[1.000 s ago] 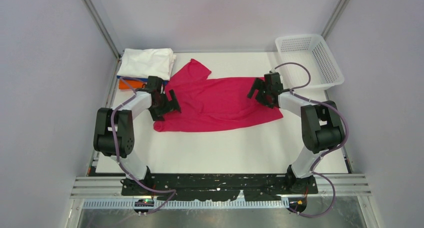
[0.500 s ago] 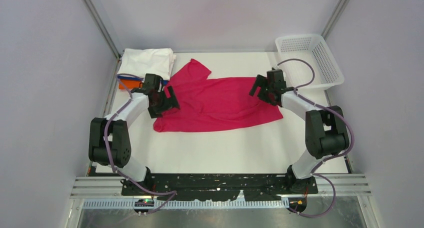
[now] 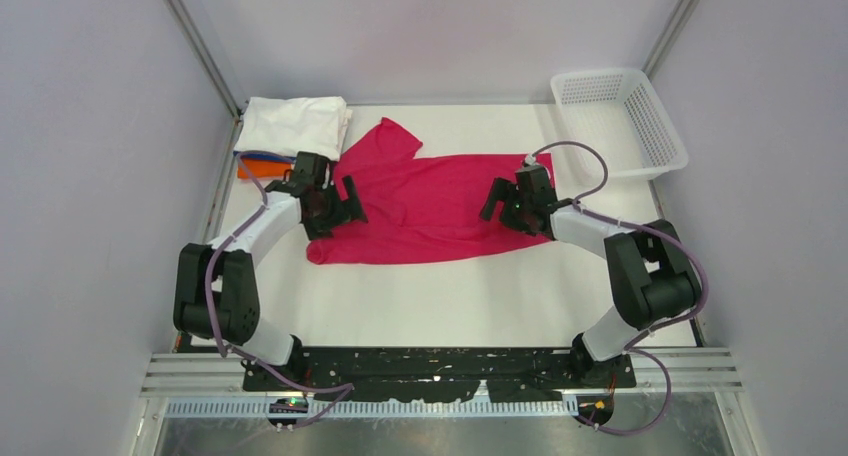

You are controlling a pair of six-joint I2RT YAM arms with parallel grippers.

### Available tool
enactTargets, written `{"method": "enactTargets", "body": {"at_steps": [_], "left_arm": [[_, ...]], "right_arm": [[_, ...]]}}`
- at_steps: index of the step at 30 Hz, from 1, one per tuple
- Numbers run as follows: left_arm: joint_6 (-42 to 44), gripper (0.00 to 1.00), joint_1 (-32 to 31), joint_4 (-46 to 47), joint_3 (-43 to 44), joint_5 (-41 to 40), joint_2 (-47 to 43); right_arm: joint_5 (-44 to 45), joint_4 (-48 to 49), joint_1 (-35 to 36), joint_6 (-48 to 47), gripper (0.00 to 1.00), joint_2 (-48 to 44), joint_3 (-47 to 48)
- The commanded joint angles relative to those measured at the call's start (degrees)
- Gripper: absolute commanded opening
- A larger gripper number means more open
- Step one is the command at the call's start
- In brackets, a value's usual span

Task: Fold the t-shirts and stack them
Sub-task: Fold the flattened tshirt in 1/3 of the way

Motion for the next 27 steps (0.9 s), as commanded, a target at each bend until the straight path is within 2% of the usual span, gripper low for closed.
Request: {"method": "enactTargets", "body": {"at_steps": [1, 8, 11, 15, 20, 27], "left_arm": [[0.1, 1.0, 0.1, 1.3, -0.6, 0.4, -3.8], [0.1, 0.99, 0.1, 1.4, -0.5, 0.7, -4.6], [0.0, 1.0, 0.1, 1.5, 0.3, 0.6, -4.5], [0.0, 1.0, 0.1, 2.8, 1.3, 1.7, -3.0], [-0.6, 1.0, 0.1, 5.3, 1.3, 3.6, 0.4], [-2.2, 1.0, -0.1, 9.0, 2.0, 4.9, 7.6]], "right_arm": [[0.9, 7.9, 0.2, 1.8, 0.95, 5.2, 5.7], [8.3, 8.2, 0.3, -1.1, 0.95, 11.0, 18.9], [8.9, 6.4, 0.2, -2.8, 0.95, 9.6, 20.4], [9.0, 5.6, -0.5, -3.9, 0.95, 4.8, 15.9], [8.3, 3.6, -1.4, -3.8, 0.95, -3.1, 5.4], [1.6, 4.7, -4.6, -2.7, 0.95, -1.0, -0.4]]}}
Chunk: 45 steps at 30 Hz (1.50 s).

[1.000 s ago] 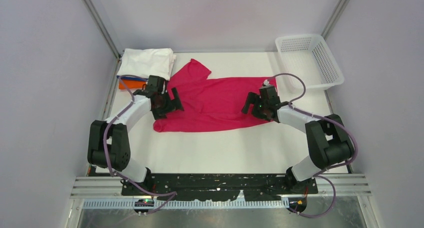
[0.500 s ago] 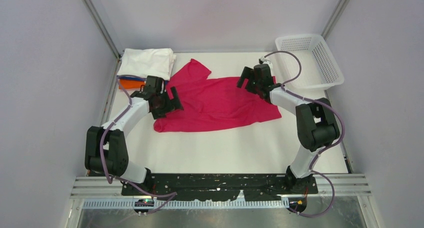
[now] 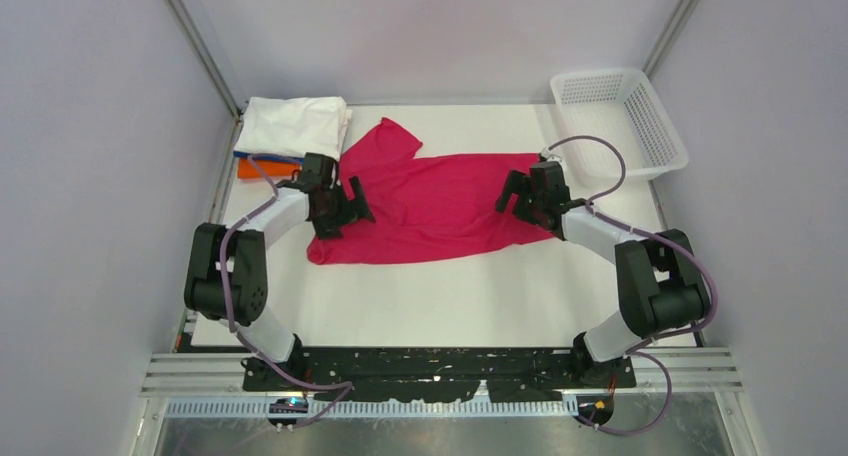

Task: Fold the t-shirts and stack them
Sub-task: Fold the flattened tshirt in 1/3 of the way

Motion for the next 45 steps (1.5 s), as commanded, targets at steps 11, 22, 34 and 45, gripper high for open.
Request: {"method": "enactTargets", "body": {"at_steps": [11, 22, 34, 45], "left_arm": [[-1.7, 1.0, -0.8, 1.9, -2.9, 0.8, 2.3], [-5.0, 1.0, -4.8, 2.3, -20.5, -2.4, -11.1], [-12.7, 1.0, -15.0, 2.6, -32.8, -3.3, -24.1], [-13.4, 1.0, -19.7, -1.9, -35.8, -3.9, -31.4]], "right_arm": [[-7.1, -4.6, -2.1, 5.4, 0.95, -3.4, -10.9], [1.7, -22.2, -2.4, 8.6, 0.95, -22.4, -20.3], [2.7, -34.1, -2.5, 10.5, 0.95, -36.3, -24.1], [3.7, -40.0, -2.6, 13.2, 0.96, -43.5, -26.3]]}}
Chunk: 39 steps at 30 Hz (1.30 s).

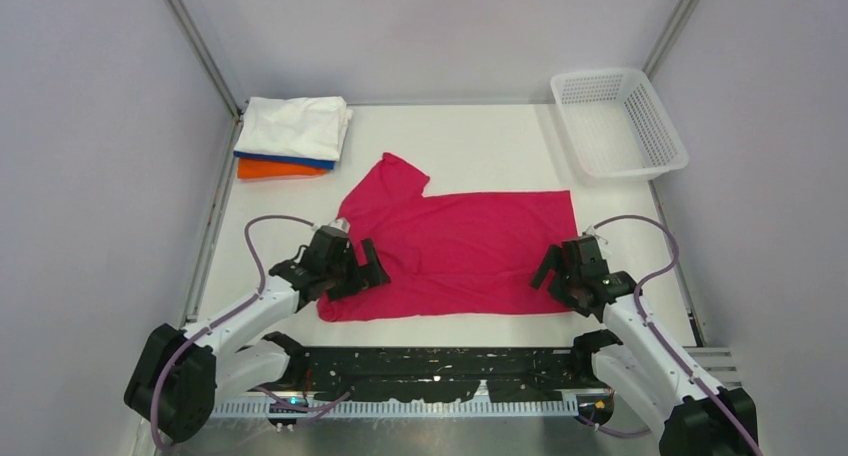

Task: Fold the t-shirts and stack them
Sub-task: Fold the flattened tshirt in 1/3 of the way, then grab the side of the flattened tshirt furthest away from the robot with both arms

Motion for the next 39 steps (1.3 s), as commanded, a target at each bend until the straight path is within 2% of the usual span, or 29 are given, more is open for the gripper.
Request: {"method": "enactTargets", "body": {"at_steps": [1, 11, 15, 19, 24, 27, 29, 34, 39], "left_arm": [[-1.3, 1.0, -1.9, -10.5, -3.7, 0.5, -0.5], [-1.7, 1.0, -2.4, -15.0, -3.8, -2.8, -8.0], [-0.9, 1.0, -2.4, -15.0, -1.8, -4.0, -7.7], [-0.9, 1.0, -2.4, -13.8, -0.8, -5.1, -5.6], [-0.4, 1.0, -2.4, -12.2, 1.5, -4.6, -5.7], [0.6, 1.0, -2.4, -12.8, 4.8, -5.1, -6.5], [1.4, 1.0, -2.4, -13.3, 7.0, -7.1, -6.9], [4.2, 1.0, -2.3, -14.6, 13.1, -10.9, -6.3], [6.3, 1.0, -0.2, -17.8, 20.8, -14.1, -2.0]], "right_arm": [[1.5, -4.9, -0.3, 2.2, 0.95, -1.7, -1.3], [1.4, -5.4, -0.3, 2.0, 0.95, -6.7, -0.7], [-3.1, -0.6, -0.3, -3.0, 0.95, -9.8, 0.1], [-3.3, 2.0, -0.2, -6.8, 0.95, -10.9, 2.3], [-12.5, 12.4, -0.2, -7.7, 0.95, -6.0, -0.1], [-14.3, 22.2, 0.4, -6.6, 0.96, 0.6, -1.3], [-13.5, 24.7, 0.7, -6.0, 0.95, 4.0, -1.5], [-8.1, 16.3, 0.6, -5.2, 0.95, 8.4, -1.2], [-7.2, 8.7, 0.6, -3.8, 0.95, 6.7, -1.0]]}}
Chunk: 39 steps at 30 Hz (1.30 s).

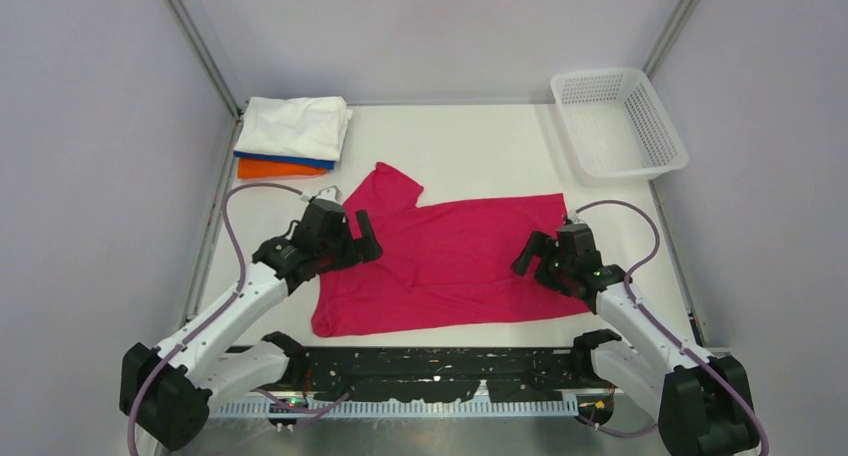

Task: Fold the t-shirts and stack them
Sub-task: Grab the side of the flattened tshirt furthest away from the robot with both arms

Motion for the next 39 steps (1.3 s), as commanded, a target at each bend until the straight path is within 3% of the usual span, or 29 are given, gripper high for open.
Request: {"method": "enactTargets", "body": {"at_steps": [1, 9, 19, 26, 33, 39], "left_arm": [[3.8, 1.0, 2.3, -2.6, 7.4, -4.6, 4.1], [7.9, 1.0, 9.5, 0.3, 18.5, 0.1, 15.3], [15.4, 1.0, 13.9, -1.2, 40.1, 3.0, 36.8], [19.8, 1.0, 16.6, -9.8, 62.9, 5.4, 57.2], [21.7, 1.0, 16.9, -15.6, 80.6, 6.6, 72.0], [21.5, 1.0, 18.0, -19.4, 92.5, 13.8, 83.4]], "right_arm": [[3.2, -10.7, 0.1, 1.9, 0.95, -2.1, -0.3], [6.1, -14.4, 0.1, 0.7, 0.95, -9.0, 0.0], [4.8, -0.1, 0.1, -7.7, 0.95, -12.1, 8.0], [12.9, 4.4, 0.0, -3.7, 0.95, -15.3, 5.2], [12.6, 4.6, -0.1, -5.7, 0.95, -11.4, 5.9], [10.8, 5.4, -0.1, -6.8, 0.95, -8.6, 6.3]]}}
